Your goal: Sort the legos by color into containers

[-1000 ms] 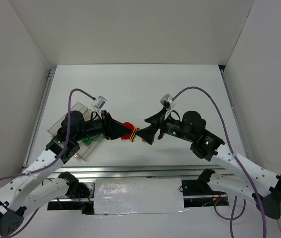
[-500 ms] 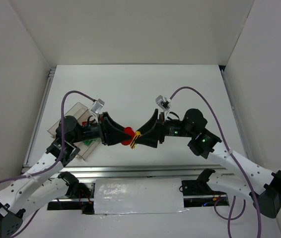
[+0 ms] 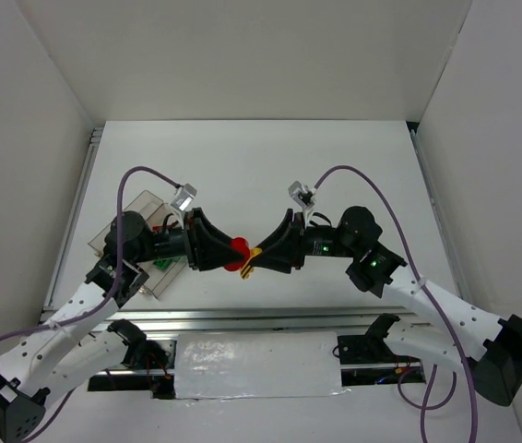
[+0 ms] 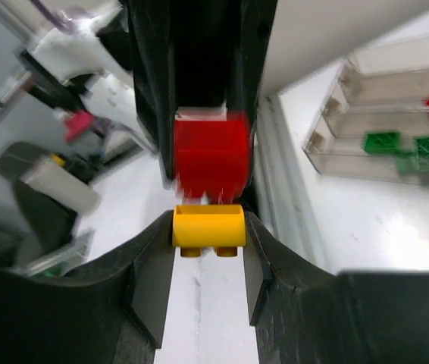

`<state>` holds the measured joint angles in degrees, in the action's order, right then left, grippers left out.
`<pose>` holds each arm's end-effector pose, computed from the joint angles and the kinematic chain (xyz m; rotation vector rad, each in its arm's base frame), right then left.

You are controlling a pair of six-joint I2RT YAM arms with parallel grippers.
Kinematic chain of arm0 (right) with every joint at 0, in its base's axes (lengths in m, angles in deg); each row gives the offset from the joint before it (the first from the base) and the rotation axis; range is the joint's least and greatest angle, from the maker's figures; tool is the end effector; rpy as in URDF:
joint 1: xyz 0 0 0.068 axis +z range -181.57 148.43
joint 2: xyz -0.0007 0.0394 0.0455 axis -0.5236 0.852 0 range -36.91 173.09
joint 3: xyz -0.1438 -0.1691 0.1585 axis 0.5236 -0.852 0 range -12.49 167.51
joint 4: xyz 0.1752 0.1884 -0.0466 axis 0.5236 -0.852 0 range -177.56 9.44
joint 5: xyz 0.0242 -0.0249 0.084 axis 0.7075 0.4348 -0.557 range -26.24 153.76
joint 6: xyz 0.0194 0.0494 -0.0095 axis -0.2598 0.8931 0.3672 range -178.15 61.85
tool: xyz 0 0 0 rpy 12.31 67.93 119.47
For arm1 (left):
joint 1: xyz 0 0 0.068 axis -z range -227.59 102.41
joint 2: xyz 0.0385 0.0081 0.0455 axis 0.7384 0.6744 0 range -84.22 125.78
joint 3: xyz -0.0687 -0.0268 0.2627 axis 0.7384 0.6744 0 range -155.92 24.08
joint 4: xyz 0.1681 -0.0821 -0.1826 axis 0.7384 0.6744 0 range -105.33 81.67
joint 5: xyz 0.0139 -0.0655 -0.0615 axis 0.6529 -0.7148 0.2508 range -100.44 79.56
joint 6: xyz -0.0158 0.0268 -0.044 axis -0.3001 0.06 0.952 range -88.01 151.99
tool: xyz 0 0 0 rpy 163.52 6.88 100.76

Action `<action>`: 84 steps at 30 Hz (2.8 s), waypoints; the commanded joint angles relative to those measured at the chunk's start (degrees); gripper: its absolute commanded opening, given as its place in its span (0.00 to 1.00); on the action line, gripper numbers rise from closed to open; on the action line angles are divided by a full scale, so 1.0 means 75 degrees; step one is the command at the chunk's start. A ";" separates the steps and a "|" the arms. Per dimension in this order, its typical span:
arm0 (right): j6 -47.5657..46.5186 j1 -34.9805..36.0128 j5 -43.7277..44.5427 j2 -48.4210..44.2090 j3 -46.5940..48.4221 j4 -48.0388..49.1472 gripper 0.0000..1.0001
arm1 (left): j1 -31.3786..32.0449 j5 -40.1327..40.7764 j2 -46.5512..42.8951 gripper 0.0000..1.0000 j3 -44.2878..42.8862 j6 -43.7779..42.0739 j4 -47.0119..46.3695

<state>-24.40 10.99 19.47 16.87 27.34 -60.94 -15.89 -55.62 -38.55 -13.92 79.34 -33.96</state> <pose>0.1417 0.1640 0.3355 -0.8320 1.5255 1.5885 0.1429 -0.1180 0.3479 0.5419 1.5793 -1.6285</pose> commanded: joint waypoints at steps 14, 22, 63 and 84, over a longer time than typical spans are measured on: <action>-0.1068 -0.0765 0.2204 0.0048 -0.0213 -0.2218 0.00 | -0.2657 0.8319 0.1339 0.00 -0.1414 -0.1322 0.5671; -0.0997 -0.0765 0.1992 0.0083 -0.0342 -0.1995 0.00 | -0.2774 0.9586 0.2967 0.15 -0.1941 -0.0772 0.5929; 0.1240 -0.0824 0.0000 0.0014 -0.0412 0.0828 0.00 | -0.0408 -0.1356 0.1047 0.91 -0.0407 -0.1170 -0.0465; 0.1147 -0.0847 0.0138 -0.0244 -0.0706 0.1031 0.94 | 0.0894 -0.0178 0.2055 0.00 -0.1318 -0.1789 0.0591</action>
<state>-15.89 4.24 19.27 14.82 22.73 -55.09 -10.14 -62.57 -23.49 -19.08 70.07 -31.62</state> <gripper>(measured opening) 0.485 0.480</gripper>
